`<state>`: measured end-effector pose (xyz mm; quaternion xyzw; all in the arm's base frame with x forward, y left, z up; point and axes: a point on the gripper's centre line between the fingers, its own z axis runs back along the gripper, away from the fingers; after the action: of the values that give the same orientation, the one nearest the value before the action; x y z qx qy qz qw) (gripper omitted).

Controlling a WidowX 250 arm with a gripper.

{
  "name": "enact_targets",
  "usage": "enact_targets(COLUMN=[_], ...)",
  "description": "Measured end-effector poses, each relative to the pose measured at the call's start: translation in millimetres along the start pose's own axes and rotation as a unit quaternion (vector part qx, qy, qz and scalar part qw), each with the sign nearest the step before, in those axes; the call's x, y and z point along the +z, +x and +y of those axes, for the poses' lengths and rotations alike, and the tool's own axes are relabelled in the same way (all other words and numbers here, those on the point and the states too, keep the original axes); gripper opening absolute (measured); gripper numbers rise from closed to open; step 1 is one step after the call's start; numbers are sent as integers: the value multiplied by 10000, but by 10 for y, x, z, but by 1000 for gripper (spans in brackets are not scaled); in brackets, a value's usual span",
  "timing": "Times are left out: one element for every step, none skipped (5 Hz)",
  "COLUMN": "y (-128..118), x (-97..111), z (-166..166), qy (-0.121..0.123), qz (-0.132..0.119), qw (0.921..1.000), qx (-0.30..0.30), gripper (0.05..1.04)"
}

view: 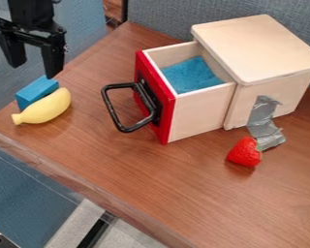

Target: Put the yellow toy in the drawer

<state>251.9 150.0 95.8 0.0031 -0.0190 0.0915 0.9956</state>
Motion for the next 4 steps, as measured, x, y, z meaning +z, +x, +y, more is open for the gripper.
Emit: enact_targets(y=[-23, -62, -112, -178], x=[-95, -216, -310, -435], z=[-17, -70, -92, -96], qy=[-51, -1, 29, 123], qz=[136, 165, 153, 86], qw=[9999, 9996, 9992, 9976], qx=[-13, -215, -362, -670], gripper=[1001, 1001, 1001, 1001])
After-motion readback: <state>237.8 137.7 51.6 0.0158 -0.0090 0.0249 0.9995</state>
